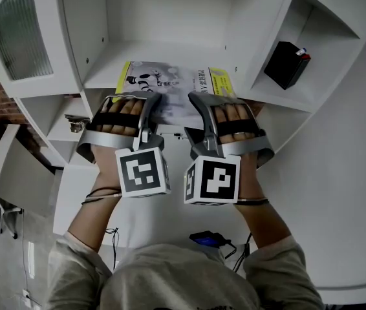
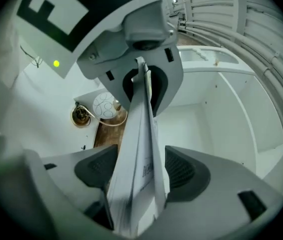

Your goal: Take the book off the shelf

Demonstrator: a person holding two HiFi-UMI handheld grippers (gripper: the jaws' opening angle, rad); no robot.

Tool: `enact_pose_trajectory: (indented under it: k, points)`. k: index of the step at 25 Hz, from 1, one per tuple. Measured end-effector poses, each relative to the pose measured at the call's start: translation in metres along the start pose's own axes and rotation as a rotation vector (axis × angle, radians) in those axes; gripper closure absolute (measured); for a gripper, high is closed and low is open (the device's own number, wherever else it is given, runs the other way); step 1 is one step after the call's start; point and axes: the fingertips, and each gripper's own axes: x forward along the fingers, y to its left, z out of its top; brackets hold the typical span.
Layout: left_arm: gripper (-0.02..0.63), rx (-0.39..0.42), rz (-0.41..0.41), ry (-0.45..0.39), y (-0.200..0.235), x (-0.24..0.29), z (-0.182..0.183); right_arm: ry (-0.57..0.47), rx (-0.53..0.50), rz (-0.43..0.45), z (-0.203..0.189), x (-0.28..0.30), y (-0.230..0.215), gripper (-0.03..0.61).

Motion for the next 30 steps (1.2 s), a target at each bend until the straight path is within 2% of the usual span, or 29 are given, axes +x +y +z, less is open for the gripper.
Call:
enact_pose_trajectory:
  k: [5, 9, 14, 15, 17, 20, 30]
  points:
    - [0.522, -0.009, 0.022, 0.018, 0.003, -0.006, 0.004, 0.018, 0.015, -0.038, -0.015, -0.003, -0.001, 0.291]
    - [0.52, -0.039, 0.028, 0.041, 0.006, -0.01, 0.006, -0.02, -0.013, -0.004, -0.006, -0.006, 0.016, 0.29]
    - [0.52, -0.042, 0.036, 0.059, 0.003, -0.018, 0.01, -0.008, 0.038, -0.12, -0.019, -0.001, -0.004, 0.294]
    - [0.52, -0.044, 0.035, 0.062, 0.002, -0.019, 0.011, -0.008, 0.056, -0.126, -0.022, -0.001, -0.007, 0.323]
    - [0.52, -0.043, 0.024, 0.068, -0.002, -0.019, 0.012, -0.014, 0.063, -0.149, -0.025, -0.004, -0.008, 0.478]
    - [0.52, -0.042, 0.014, 0.074, -0.007, -0.02, 0.012, -0.014, 0.048, -0.168, -0.024, -0.005, -0.005, 0.491]
    - [0.523, -0.028, 0.07, 0.011, -0.003, -0.041, 0.017, 0.022, 0.038, -0.183, -0.018, -0.026, 0.0, 0.5]
